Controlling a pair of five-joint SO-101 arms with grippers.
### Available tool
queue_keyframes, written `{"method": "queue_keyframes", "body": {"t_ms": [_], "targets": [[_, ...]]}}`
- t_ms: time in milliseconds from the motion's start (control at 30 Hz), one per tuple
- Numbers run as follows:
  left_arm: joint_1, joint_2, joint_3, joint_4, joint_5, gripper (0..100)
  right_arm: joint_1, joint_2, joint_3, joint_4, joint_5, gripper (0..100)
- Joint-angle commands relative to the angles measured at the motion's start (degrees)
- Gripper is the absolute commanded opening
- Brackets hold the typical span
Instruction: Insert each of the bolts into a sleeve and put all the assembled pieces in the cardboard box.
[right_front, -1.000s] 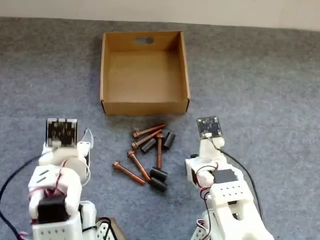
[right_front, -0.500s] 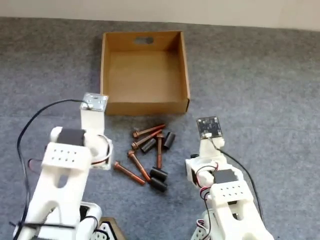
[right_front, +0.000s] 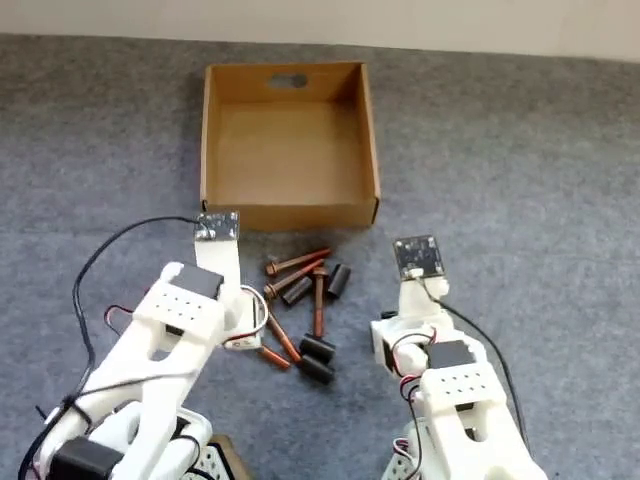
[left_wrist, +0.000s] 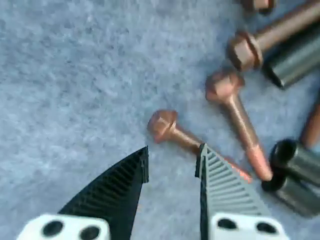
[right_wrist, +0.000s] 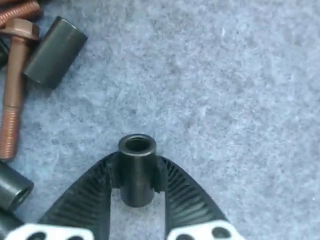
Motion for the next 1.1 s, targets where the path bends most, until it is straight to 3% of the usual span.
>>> {"method": "queue_keyframes", "body": {"t_ms": [0,167,400,767,1067], "targets": [[0.0,1.9,0.1,-3.5,2.7,17,-0.5,-0.9,-0.1,-0.9,-0.3,0.6],[-0.7,4.6,0.0,-4.5,3.0,17,-0.5,-0.9,-0.1,-0.9,-0.3,0.6],[-11.6,7.8,0.0,-11.8,3.0,17,-0.5,-0.9,-0.1,-0.9,-0.3,0.6],[-11.6,7.7,-0.2,-11.4,2.8,17,-0.5,-0.9,-0.1,-0.9,-0.3,0.6],[-11.1,7.7,-4.9,-2.8,2.6,17,-0.5,-0.9,-0.3,-0.9,-0.3,0.6]]}}
